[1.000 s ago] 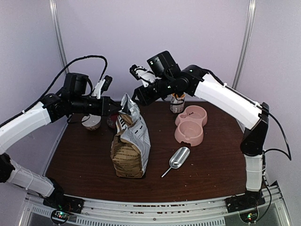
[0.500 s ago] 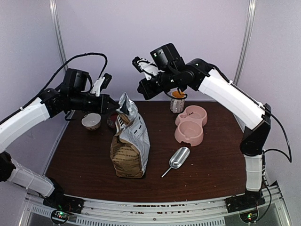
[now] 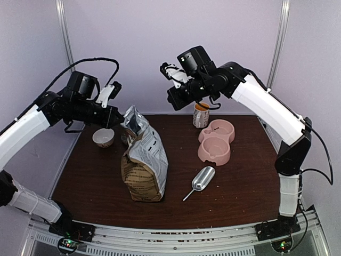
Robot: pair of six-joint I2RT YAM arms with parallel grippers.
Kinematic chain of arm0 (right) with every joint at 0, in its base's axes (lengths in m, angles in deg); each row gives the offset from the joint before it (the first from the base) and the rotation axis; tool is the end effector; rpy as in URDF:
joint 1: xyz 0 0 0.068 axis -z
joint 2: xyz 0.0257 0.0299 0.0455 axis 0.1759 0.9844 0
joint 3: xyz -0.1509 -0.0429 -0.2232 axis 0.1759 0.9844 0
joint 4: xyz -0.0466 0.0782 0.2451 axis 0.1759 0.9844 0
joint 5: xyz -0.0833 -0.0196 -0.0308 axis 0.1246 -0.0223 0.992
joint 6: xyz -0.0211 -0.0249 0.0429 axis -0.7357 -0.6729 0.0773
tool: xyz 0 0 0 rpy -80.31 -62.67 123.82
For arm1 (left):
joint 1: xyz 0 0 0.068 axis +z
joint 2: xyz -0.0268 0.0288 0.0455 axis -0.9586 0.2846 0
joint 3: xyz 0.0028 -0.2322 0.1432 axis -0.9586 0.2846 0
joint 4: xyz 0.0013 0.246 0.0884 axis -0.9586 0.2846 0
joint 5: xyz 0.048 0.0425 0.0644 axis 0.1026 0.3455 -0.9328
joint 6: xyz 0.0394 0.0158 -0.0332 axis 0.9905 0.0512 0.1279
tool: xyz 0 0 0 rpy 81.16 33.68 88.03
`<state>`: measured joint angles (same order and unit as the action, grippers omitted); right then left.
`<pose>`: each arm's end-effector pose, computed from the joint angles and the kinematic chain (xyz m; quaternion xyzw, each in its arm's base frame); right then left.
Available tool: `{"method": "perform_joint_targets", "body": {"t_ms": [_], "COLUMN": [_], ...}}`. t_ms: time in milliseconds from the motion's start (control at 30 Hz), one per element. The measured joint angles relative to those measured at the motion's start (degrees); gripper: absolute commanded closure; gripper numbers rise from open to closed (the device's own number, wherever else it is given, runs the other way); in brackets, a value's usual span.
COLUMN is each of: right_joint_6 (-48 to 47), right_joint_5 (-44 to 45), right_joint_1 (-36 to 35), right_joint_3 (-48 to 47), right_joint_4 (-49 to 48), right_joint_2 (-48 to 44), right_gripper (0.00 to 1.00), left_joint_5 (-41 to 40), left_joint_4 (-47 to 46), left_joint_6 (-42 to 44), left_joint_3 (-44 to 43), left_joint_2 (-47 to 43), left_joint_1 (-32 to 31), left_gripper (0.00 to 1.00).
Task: Serve the pet food
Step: Open the seal of the pet food bag.
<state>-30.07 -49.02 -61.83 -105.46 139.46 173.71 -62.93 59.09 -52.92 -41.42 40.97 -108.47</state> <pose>0.2688 0.3370 0.4342 -0.3555 0.8123 0.1881 0.4224 0.2178 -0.1573 0.3907 0.1658 0.8804 -0.2370 0.3757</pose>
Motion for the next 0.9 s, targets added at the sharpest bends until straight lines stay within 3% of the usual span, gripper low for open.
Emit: {"method": "perform_joint_targets", "body": {"t_ms": [233, 300, 467, 533, 600, 700, 900], "right_joint_6": [0.2, 0.3, 1.7, 2.4, 3.2, 3.7, 5.5], "right_joint_5": [-0.5, -1.5, -5.1, -6.7, -8.0, -9.7, -12.4], "right_joint_1": [0.1, 0.1, 0.1, 0.1, 0.1, 0.1, -0.1], "right_joint_3": [0.0, 0.0, 2.2, 3.2, 3.7, 4.1, 7.7], "right_joint_4": [0.6, 0.3, -2.1, -2.6, -3.3, -4.4, -6.9], "right_joint_2": [-1.2, -1.4, -2.5, -3.1, -3.3, -3.3, -5.4], "right_gripper": [1.0, 1.0, 0.74, 0.63, 0.55, 0.45, 0.38], "left_joint_5": [-2.0, -2.2, -1.5, -0.5, 1.0, 2.8, 4.2], "left_joint_4": [2.7, 2.9, 2.0, 1.2, 0.7, -0.1, -1.6], "left_joint_6": [1.7, 1.7, 0.7, -0.3, -1.8, -3.0, -6.2], "left_joint_3": [-0.2, -0.2, -0.2, 0.0, 0.0, 0.2, 0.3], "left_joint_2": [-1.0, -1.1, -1.3, -1.4, -1.6, -1.7, -3.1], "left_joint_1": [0.0, 0.0, 0.0, 0.0, 0.0, 0.0, -1.3], "left_gripper": [1.0, 0.92, 0.65, 0.45, 0.33, 0.24, 0.23]}}
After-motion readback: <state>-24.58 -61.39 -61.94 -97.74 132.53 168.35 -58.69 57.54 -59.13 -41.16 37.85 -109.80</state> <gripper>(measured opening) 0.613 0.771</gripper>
